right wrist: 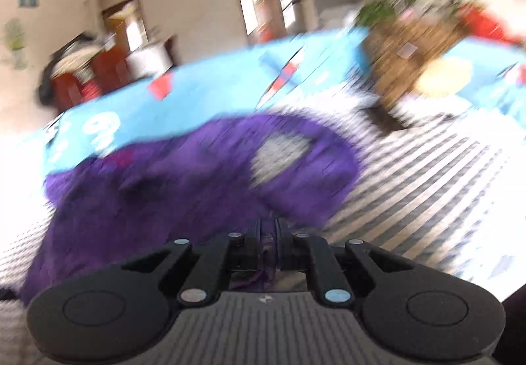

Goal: Fold clothes

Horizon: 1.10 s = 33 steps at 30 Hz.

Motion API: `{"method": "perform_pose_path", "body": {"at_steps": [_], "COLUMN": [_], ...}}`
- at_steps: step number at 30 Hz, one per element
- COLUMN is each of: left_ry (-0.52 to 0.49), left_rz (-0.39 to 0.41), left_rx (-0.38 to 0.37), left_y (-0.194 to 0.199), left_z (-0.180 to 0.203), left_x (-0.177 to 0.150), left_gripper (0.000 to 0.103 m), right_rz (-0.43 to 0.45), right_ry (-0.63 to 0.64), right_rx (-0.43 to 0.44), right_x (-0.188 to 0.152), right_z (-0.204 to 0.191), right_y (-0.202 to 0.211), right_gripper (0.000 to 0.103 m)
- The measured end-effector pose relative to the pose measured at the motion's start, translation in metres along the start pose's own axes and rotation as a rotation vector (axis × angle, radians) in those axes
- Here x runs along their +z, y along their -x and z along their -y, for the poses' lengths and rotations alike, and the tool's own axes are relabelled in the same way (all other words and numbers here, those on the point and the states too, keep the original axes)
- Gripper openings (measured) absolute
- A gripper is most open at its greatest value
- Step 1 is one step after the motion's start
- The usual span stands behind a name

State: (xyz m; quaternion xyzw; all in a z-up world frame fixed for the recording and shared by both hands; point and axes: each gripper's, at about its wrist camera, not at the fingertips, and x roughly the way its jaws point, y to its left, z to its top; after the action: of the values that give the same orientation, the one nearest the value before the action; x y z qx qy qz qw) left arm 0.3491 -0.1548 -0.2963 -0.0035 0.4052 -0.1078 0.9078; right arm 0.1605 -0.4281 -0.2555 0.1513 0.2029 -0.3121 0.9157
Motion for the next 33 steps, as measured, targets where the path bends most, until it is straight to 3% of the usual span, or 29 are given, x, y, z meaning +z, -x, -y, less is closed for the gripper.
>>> {"method": "perform_pose_path", "body": {"at_steps": [3, 5, 8, 9, 17, 23, 33], "left_ry": [0.015, 0.017, 0.016, 0.018, 0.025, 0.023, -0.043], "left_rz": [-0.005, -0.007, -0.006, -0.007, -0.016, -0.023, -0.024], "left_rx": [0.008, 0.011, 0.016, 0.017, 0.017, 0.014, 0.014], "left_y": [-0.002, -0.002, -0.003, -0.003, -0.007, -0.013, -0.021], "left_z": [-0.003, -0.004, -0.004, -0.004, -0.006, -0.006, 0.004], "left_x": [0.0, 0.0, -0.002, -0.002, 0.0, 0.013, 0.031], "left_gripper": [0.103, 0.103, 0.103, 0.103, 0.103, 0.103, 0.103], "right_rz": [0.066, 0.094, 0.114, 0.121, -0.01, -0.101, -0.197], "right_ry": [0.001, -0.019, -0.014, 0.003, 0.155, 0.298, 0.398], "right_rx": [-0.14, -0.177, -0.155, -0.139, 0.196, 0.392, 0.602], "right_x": [0.011, 0.012, 0.013, 0.013, -0.001, -0.024, -0.053], "right_z": [0.009, 0.013, 0.009, 0.006, -0.038, -0.083, -0.137], "right_y": [0.005, 0.007, 0.011, 0.012, -0.001, -0.006, -0.01], "right_gripper": [0.011, 0.013, 0.037, 0.039, 0.039, 0.039, 0.039]}}
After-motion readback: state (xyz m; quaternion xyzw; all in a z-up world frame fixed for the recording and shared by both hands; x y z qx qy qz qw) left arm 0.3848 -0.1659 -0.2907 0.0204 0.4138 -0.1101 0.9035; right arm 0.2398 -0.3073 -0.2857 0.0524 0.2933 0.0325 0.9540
